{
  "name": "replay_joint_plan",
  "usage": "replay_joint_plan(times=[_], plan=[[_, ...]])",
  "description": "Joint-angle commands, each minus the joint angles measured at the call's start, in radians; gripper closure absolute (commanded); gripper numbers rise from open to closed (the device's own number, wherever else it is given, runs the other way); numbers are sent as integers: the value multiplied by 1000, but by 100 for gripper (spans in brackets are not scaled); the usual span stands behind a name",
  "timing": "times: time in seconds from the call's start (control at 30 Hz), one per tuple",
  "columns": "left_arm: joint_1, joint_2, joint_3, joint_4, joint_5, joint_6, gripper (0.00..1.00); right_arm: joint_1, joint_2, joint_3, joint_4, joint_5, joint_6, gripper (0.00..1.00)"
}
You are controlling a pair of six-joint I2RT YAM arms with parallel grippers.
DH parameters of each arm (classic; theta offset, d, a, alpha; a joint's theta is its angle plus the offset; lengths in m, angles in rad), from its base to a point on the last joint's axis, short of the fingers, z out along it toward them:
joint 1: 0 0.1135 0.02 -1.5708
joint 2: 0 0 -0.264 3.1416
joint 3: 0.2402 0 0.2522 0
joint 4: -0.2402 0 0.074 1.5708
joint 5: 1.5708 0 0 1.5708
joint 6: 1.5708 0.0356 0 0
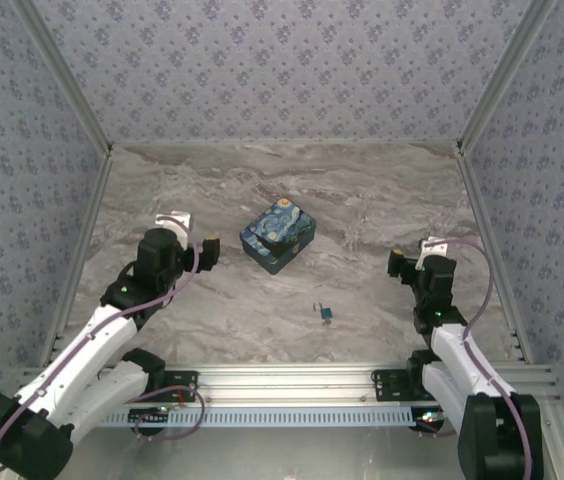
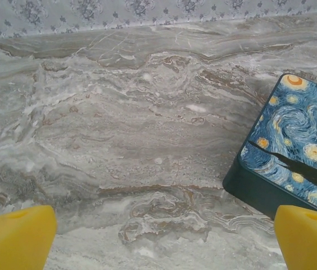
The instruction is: Unlock the padlock with the key
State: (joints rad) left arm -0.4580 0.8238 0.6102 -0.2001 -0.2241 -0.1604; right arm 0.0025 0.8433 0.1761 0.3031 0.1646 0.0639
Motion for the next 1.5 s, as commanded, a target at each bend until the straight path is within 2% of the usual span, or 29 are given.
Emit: replay_joint_plan(times=[0.0,0.3,0.63,0.67,0.73,0.8,0.9,1.1,1.47], plan=[[4,19,-7,64,-16,53,1,-24,54,-18,200,-21,-51,0],[16,91,-29,101,-64,74,1,-41,324,-3,526,-114,-42,0],[129,100,-77,153,-52,94,0,-84,669,82,736,-212,-51,0],[142,105,-80,158,-48,94,1,-92,675,95,725,-234,-48,0],[168,120,-90,179,-49,98,1,-104,668,162,581,-249,-41,0],[193,135,-107,212,-73,114,1,-68,676,206,504,-195,-64,0],[243,159,-143,287,-114,126,1,-59,677,215,496,-187,-76,0],[322,192,-229,472,-77,134,1,-52,678,215,495,-174,-81,0],[347,291,-301,742,-47,169,1,-51,678,215,495,-174,-81,0]])
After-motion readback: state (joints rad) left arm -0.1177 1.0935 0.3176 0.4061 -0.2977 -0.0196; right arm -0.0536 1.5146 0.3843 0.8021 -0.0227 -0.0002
